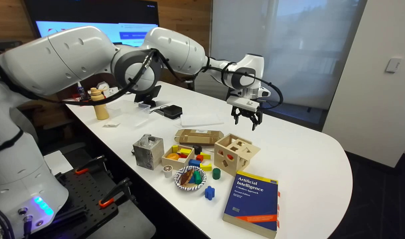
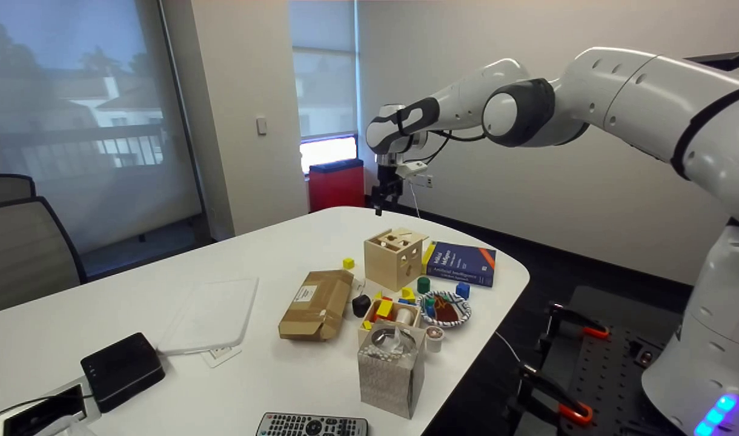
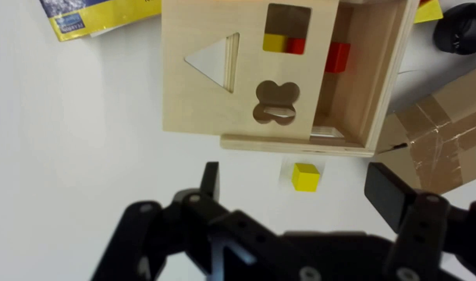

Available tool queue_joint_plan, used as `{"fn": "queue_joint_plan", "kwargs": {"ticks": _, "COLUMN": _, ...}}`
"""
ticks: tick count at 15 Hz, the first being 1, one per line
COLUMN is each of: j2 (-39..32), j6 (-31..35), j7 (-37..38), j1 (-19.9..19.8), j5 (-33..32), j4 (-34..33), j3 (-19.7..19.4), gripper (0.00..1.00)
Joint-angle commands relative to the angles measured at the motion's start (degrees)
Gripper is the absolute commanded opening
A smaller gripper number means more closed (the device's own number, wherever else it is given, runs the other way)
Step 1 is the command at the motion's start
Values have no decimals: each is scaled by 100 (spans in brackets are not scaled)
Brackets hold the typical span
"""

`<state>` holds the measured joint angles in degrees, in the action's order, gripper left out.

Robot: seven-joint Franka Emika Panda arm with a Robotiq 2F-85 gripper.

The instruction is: Slide the lid off of the shape sorting box

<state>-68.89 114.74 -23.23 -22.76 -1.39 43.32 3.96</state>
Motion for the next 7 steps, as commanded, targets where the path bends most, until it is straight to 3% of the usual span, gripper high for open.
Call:
{"fn": "queue_joint_plan", "kwargs": {"ticks": 1, "j2": 370, "j6": -118, "j7": 67, "j1": 114, "j5": -14, "j4": 291, "j3": 12, "gripper": 100}}
{"fn": "queue_joint_plan", "kwargs": {"ticks": 7, "j2": 435, "j6": -156, "j7": 44, "j1": 242, "j5": -18, "j4": 288, "j3": -3, "gripper": 100}}
